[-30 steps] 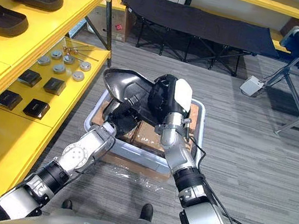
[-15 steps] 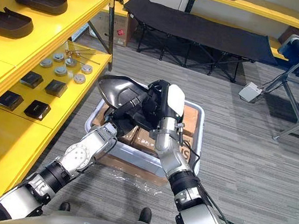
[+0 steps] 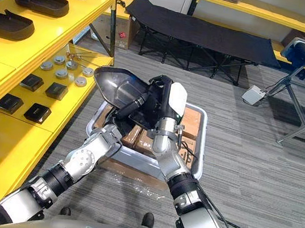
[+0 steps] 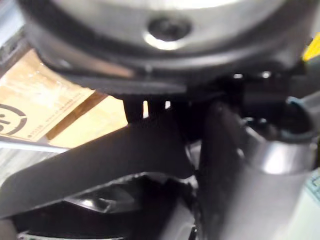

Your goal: Walk over and take three plastic housings, then place them on the shelf

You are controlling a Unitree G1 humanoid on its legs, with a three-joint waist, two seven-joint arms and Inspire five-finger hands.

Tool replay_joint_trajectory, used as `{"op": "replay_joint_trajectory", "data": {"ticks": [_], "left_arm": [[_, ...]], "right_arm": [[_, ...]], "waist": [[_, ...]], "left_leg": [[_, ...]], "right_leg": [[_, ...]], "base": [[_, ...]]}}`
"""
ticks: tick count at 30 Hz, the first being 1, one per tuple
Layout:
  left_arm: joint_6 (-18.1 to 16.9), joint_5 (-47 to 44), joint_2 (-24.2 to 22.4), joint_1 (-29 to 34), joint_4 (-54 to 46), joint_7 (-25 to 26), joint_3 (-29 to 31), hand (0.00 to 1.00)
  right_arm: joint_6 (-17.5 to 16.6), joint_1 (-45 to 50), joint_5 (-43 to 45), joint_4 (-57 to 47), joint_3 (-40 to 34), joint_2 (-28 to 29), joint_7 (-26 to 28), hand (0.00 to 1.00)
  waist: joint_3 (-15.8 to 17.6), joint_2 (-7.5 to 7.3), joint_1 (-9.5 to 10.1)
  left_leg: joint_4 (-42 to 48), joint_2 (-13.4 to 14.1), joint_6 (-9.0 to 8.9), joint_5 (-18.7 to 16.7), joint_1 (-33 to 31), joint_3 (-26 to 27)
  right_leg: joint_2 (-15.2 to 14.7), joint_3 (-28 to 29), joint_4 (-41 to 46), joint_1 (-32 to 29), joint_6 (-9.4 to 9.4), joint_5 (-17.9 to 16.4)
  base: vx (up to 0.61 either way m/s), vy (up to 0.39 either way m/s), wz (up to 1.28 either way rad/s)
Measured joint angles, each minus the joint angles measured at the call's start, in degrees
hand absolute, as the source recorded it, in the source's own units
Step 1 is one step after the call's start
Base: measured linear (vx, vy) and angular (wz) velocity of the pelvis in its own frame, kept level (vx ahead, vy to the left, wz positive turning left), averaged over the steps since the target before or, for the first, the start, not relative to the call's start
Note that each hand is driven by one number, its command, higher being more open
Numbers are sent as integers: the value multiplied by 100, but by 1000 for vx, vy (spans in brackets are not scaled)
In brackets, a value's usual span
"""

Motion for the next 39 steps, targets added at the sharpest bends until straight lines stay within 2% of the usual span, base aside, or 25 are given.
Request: {"op": "replay_joint_trajectory", "data": {"ticks": [9,16,20,22,33,36,39], "left_arm": [[-439,144,-11,134,-310,-71,64,0],[-595,1425,-230,461,-568,107,354,0],[-1010,1501,-366,634,-1044,336,860,0],[-1083,1597,-371,635,-1150,386,1036,0],[-1081,1640,-380,635,-1250,451,1178,0],[-811,1881,-369,636,-1508,295,1196,0],[-783,2066,-363,636,-1557,269,1198,0]], "right_arm": [[-73,86,-6,-489,-34,21,-125,0],[-221,393,130,-644,-177,254,-189,0],[-387,808,660,-907,-236,483,-200,0],[-458,908,767,-908,-245,555,-179,0],[-468,1057,809,-973,-249,747,-226,0],[-626,1129,933,-1112,-299,750,-250,0],[-700,1135,970,-1113,-319,744,-250,0]], "waist": [[0,0,-17],[0,1,0],[0,1,-28],[1,1,-26],[1,1,-20],[1,1,-92],[1,1,-126]], "left_leg": [[0,0,5,-31,33,39],[0,1,-5,-70,85,94],[0,1,-4,-90,91,109],[1,1,12,-100,90,110],[3,0,26,-124,85,123],[12,0,14,-134,74,156],[13,0,13,-136,74,171]], "right_leg": [[0,31,-2,-1,-5,-5],[0,68,-2,11,-19,-21],[0,69,-2,8,-25,-27],[0,67,-2,6,-26,-27],[0,66,-4,-9,-34,-34],[0,82,-4,-40,-34,-34],[0,94,-4,-53,-34,-33]], "base": [[0,0,-1],[-5,1,-3],[0,0,0],[0,0,0],[-1,0,0],[-2,0,-4],[0,0,-1]]}}
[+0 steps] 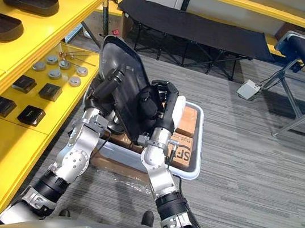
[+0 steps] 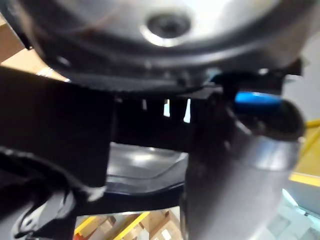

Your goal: Walk over and take three plastic housings, then place them on the shelf

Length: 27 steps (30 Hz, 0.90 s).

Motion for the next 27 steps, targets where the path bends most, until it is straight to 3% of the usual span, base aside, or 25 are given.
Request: {"op": "replay_joint_trajectory", "data": {"ticks": [1,5,10,11,14,23,27], "left_arm": [[41,38,12,0,-5,-86,19,100],[445,155,193,0,-48,-808,54,100],[776,202,328,0,-203,-1240,-160,100],[806,202,348,0,-202,-1276,-163,0],[895,217,417,16,-202,-1301,-132,0],[1364,930,729,251,-157,-1151,136,0],[1388,1064,733,258,-69,-953,156,0]], "right_arm": [[-33,8,3,0,-9,-1,0,0],[-167,70,3,0,-93,-121,18,0],[-118,101,3,0,-63,-317,63,0],[-119,101,3,0,-58,-346,71,0],[-127,101,2,-25,-53,-401,131,0],[-104,124,-125,-202,121,-620,174,0],[-96,211,-121,-229,196,-603,169,0]], "waist": [[0,1,-10],[-1,5,-11],[-14,75,-13],[-22,93,-14],[-57,178,-16],[-69,220,2],[-74,230,0]], "left_leg": [[2,-1,0,-2,0,15],[6,-2,-5,-6,0,31],[21,-2,24,-38,0,37],[28,-2,24,-44,-1,38],[125,0,3,-78,-58,29],[202,1,26,-130,-97,14],[204,0,20,-132,-103,12]], "right_leg": [[0,17,0,-10,1,2],[0,32,0,-21,2,3],[0,37,0,-24,2,3],[0,39,0,-24,2,4],[0,44,-1,-31,3,5],[-4,46,-1,-30,9,11],[-5,45,-1,-33,9,11]], "base": [[0,0,-5],[0,0,-1],[0,0,0],[0,0,0],[0,0,0],[0,0,0],[0,0,0]]}}
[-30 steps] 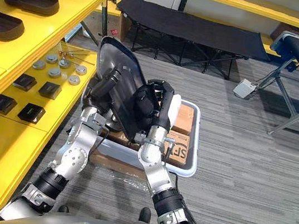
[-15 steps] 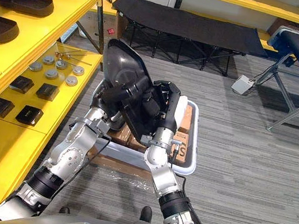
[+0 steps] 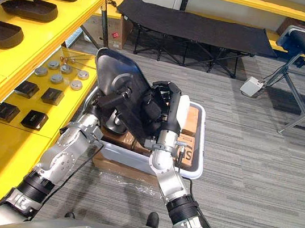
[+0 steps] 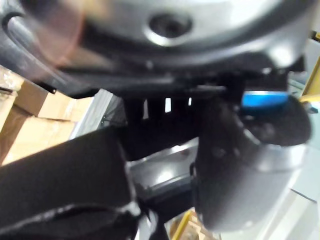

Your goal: Walk over and take three plastic housings, then place them on the shelf

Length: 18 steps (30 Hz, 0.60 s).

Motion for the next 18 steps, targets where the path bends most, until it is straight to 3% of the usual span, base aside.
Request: {"op": "replay_joint_trajectory", "data": {"ticks": [9,10,15,18], "left_arm": [[-88,28,-60,136,-5,132,-94,0],[-176,35,-61,166,-5,178,-135,0],[-532,339,-95,241,-4,439,-235,0],[-699,1062,-131,245,-9,699,-241,0]], "right_arm": [[109,19,0,1,3,-8,79,0],[108,19,0,0,4,-10,98,100],[94,5,-5,-10,17,-1,210,100],[82,0,14,-50,51,29,303,100]], "waist": [[-4,61,6],[-1,76,6],[3,114,13],[3,118,32]], "left_leg": [[10,0,-4,-8,-8,-9],[11,0,-5,-9,-9,-12],[11,0,-7,-10,-9,-15],[11,-1,-7,-10,-11,-18]], "right_leg": [[0,0,0,0,0,0],[0,0,0,-1,0,0],[0,0,0,0,0,0],[0,-1,0,1,0,0]], "base": [[0,0,0],[0,0,0],[0,0,0],[0,0,0]]}}
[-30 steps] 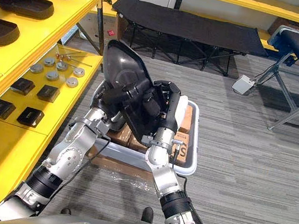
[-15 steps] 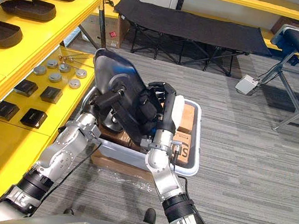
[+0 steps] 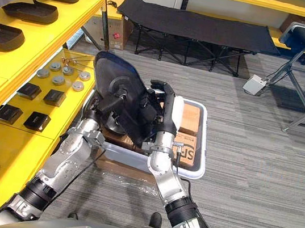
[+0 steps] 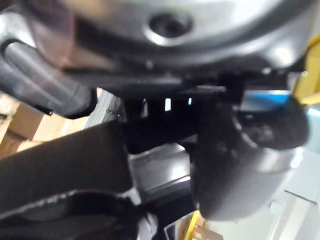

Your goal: Walk over and take three plastic housings, then place them on the shelf

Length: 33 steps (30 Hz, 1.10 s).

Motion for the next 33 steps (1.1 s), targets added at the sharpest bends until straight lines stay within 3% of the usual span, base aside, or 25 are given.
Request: {"op": "replay_joint_trajectory", "data": {"ticks": [3,15,18,21,24,26,29,33], "left_arm": [[-53,897,-6,0,-7,340,32,0],[-481,2870,3,212,-847,1086,747,0],[-569,3080,82,211,-930,1187,811,0],[-599,3063,266,211,-930,1130,831,0],[-774,3040,497,203,-945,748,919,0],[-879,2798,741,200,-1056,194,965,0],[-963,2543,1173,162,-1221,-559,921,0],[-960,2038,1610,148,-1288,-1576,757,0]], "right_arm": [[-5,-8,65,-184,51,12,78,100],[-22,19,114,-232,54,155,237,100],[-43,33,161,-228,53,137,435,100],[-335,70,833,-226,76,-7,1073,100],[-439,122,1834,-229,69,-296,2251,100],[-438,182,2429,-232,62,-583,3089,100],[-437,217,2769,-327,-107,-860,3728,100],[-438,217,2868,-523,-460,-1221,4183,100]], "waist": [[0,2,37],[-2,5,104],[-4,6,104],[-5,6,99],[-9,7,96],[-11,8,103],[-18,12,96],[-173,36,79]], "left_leg": [[4,0,1,-1,-5,-12],[-25,-7,-7,6,2,-6],[-28,-7,-9,7,8,-2],[-29,-6,-14,10,14,4],[-30,-6,-32,20,21,10],[-30,-6,-32,20,26,12],[-29,-6,-33,19,35,25],[-29,-6,-42,9,45,51]], "right_leg": [[0,-8,0,4,0,0],[0,-28,2,1,-11,-7],[0,-28,2,1,-12,-8],[0,-27,2,2,-12,-8],[0,-24,2,4,-12,-8],[0,-24,2,8,-11,-8],[0,-16,2,9,-11,-7],[0,-6,2,0,-10,-7]], "base": [[0,0,0],[0,0,0],[0,0,0],[0,0,0],[0,0,0],[0,0,0],[0,0,0],[0,0,-2]]}}
